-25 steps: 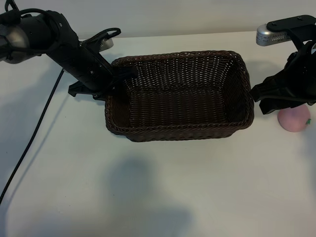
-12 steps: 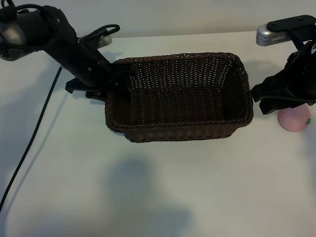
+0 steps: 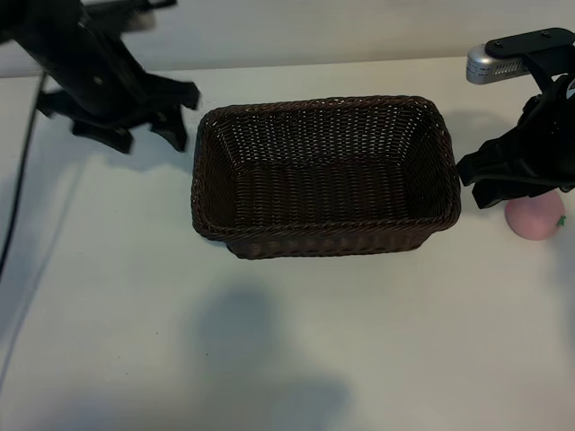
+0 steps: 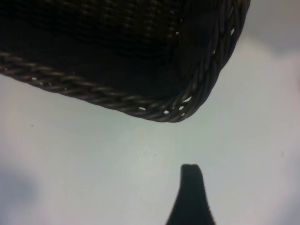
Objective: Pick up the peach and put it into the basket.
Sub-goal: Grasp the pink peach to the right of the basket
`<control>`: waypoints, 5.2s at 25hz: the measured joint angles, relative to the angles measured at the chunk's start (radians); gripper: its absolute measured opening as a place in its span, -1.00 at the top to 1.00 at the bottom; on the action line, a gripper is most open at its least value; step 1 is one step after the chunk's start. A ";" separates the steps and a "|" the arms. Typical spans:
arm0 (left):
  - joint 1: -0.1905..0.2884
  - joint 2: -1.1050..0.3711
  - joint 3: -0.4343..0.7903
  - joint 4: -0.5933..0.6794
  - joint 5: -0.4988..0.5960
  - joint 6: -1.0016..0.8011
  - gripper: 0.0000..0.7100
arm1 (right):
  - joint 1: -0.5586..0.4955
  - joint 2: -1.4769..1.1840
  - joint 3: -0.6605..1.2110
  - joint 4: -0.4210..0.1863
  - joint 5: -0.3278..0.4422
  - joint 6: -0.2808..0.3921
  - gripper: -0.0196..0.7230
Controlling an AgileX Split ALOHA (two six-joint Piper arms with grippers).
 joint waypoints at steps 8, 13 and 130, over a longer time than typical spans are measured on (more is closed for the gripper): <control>0.017 -0.073 -0.095 0.169 0.136 -0.027 -0.75 | 0.000 0.000 0.000 0.000 0.009 0.001 -0.50; 0.161 -0.136 -0.101 0.157 0.140 0.019 -0.74 | 0.000 0.000 0.000 0.000 0.011 0.001 -0.50; 0.251 -1.844 1.002 0.128 0.055 0.094 -0.68 | -0.104 0.160 0.000 -0.187 -0.145 0.115 -0.50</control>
